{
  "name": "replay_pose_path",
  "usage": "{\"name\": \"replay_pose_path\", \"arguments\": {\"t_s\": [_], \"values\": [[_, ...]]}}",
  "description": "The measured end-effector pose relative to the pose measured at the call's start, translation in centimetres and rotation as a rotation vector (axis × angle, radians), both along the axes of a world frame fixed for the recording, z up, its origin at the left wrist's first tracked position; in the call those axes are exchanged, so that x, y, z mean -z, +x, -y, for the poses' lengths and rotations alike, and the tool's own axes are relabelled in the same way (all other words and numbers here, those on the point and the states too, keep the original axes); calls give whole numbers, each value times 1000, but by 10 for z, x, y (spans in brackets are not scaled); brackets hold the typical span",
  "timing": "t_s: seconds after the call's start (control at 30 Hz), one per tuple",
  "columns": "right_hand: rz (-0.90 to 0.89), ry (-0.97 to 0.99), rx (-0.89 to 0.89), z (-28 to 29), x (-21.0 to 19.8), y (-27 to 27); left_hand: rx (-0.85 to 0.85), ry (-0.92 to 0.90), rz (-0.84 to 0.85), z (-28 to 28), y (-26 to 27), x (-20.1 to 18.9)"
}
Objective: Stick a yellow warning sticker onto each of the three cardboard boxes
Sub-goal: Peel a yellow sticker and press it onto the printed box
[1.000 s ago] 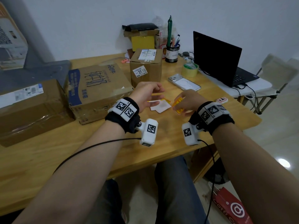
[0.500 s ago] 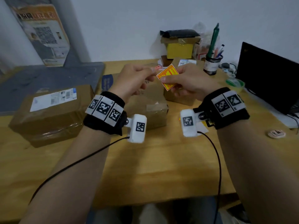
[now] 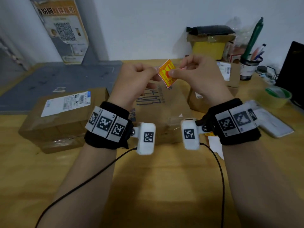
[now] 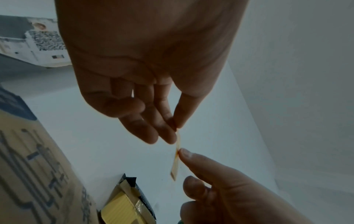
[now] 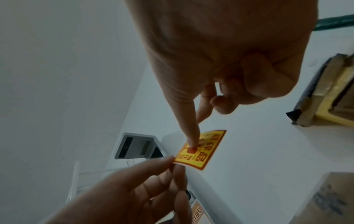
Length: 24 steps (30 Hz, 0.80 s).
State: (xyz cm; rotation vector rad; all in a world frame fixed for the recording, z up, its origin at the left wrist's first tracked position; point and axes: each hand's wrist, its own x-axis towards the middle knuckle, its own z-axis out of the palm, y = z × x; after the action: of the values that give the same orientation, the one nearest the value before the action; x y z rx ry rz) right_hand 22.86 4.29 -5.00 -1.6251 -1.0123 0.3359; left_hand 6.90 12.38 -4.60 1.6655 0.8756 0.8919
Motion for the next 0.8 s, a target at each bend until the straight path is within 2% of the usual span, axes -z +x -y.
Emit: {"name": "replay_pose_path", "arguments": {"t_s": [0.23, 0.47, 0.8], "values": [[8, -34, -97, 6, -2, -7, 77, -53, 78, -1, 7, 3], [13, 53, -121, 10, -6, -4, 134, -59, 106, -2, 10, 1], [23, 46, -120, 9, -7, -3, 186, -107, 139, -3, 11, 1]]}}
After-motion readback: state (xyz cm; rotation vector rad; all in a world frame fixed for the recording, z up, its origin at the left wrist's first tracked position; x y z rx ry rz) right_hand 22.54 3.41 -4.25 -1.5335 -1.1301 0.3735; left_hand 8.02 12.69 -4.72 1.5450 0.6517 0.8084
